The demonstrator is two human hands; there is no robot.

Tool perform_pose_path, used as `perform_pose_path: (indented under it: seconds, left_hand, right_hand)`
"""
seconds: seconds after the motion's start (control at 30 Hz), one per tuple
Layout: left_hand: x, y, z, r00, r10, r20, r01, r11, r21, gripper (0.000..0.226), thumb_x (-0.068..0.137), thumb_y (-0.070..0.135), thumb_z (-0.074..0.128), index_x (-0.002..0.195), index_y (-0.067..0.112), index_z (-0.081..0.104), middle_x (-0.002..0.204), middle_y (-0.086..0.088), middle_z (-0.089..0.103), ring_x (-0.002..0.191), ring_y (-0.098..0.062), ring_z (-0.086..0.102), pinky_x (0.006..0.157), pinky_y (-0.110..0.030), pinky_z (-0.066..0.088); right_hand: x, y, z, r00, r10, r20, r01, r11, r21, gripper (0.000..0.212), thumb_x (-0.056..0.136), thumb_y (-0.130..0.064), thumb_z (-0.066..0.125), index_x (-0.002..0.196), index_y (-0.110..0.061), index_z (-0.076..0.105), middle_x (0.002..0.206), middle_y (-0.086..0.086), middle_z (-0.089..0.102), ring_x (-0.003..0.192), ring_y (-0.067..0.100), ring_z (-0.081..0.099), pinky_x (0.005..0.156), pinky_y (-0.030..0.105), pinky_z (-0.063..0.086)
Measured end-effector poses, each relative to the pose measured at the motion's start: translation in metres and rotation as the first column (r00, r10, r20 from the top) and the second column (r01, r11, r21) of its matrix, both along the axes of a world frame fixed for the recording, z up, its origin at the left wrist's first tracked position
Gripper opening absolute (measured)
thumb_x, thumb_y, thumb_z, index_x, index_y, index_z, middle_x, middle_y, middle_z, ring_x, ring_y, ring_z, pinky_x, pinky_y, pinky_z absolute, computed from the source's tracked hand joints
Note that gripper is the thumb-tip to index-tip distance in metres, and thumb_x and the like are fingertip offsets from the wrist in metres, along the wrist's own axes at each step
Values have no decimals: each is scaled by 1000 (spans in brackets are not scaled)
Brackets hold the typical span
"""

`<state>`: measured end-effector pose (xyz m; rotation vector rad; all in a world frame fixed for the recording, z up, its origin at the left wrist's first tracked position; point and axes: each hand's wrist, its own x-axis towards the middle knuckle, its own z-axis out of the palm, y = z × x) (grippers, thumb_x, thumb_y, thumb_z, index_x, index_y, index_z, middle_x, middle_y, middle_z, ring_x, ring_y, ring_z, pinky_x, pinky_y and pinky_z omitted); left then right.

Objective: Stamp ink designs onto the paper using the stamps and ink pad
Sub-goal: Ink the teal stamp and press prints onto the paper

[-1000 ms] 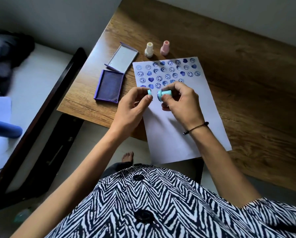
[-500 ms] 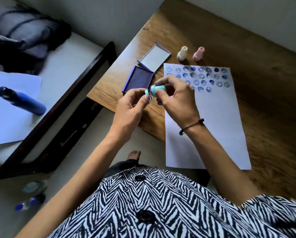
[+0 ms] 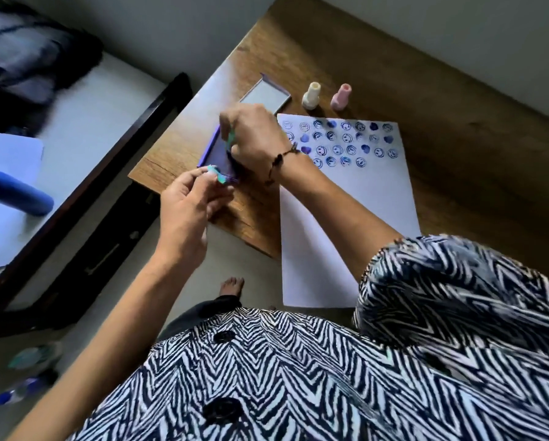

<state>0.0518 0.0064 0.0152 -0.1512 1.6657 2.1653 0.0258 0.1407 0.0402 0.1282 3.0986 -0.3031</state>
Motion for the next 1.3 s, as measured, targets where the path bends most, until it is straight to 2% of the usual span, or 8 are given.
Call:
perform_pose_path:
  seconds: [0.2,0.77,0.87,0.93,1.03,1.1,1.2,1.3]
  left_hand:
    - [-5,-2,-3,999,36,38,-37,999,38,17,88,5,47,78,11,59,53,4,68,57,-11,64,67,-24,56]
    - [-2,0,-5,999,45,17,-46,998,37,15,87,6,48,81,11,61,65,2,69,67,-14,65,68,-20,54]
    - [-1,2,-3,999,0,-49,2,999,33,14,86,9,49,81,14,61,75,-4,66,71,-15,64,71,-22,53]
    - [0,6,0,984,-71,-165,66,997,-33,10,83,16,52,83,19,61,82,-8,64,76,-19,63,77,-30,54]
    - [12,32,5,873,-338,-353,257,931,-258,14,81,25,52,91,19,60,91,-12,66,86,-27,63,83,-40,51]
    - [22,62,7,724,-512,-462,349,850,-394,24,82,23,52,99,8,58,95,-14,68,87,-25,65,81,-35,51]
    - [34,114,5,408,-686,-602,313,725,-614,25,83,16,53,101,-1,56,96,-19,69,85,-33,65,75,-34,44]
    - [34,142,-5,248,-762,-598,215,645,-733,25,82,13,51,100,-5,56,88,-28,66,82,-40,61,69,-38,33]
  right_hand:
    - [8,-11,-2,991,-44,-124,34,996,-85,25,77,4,44,97,-4,56,111,18,56,94,38,56,64,34,39]
    - [6,-9,1,998,-27,-62,17,987,-158,22,77,1,48,94,-5,60,107,19,56,93,38,56,67,36,43]
    - [8,7,9,989,-126,-75,94,939,-330,24,73,4,52,90,-7,65,103,17,63,97,33,58,78,39,49]
    - [23,24,12,922,-354,-155,228,823,-520,19,71,2,60,85,-8,68,95,15,70,89,28,63,79,35,51]
    - [69,64,0,724,-678,-127,434,590,-681,14,74,-7,68,86,-12,68,88,9,70,76,16,65,76,27,54]
    - [96,92,-5,622,-781,-51,540,475,-695,17,76,-5,67,92,-9,68,92,12,68,85,24,65,83,41,56]
    - [119,123,-3,574,-814,-90,646,518,-561,19,76,-4,63,95,-5,67,106,17,68,100,30,63,89,41,51]
    - [121,131,-1,671,-732,-116,648,656,-387,18,77,-5,61,93,-7,67,106,18,66,101,31,59,87,32,42]
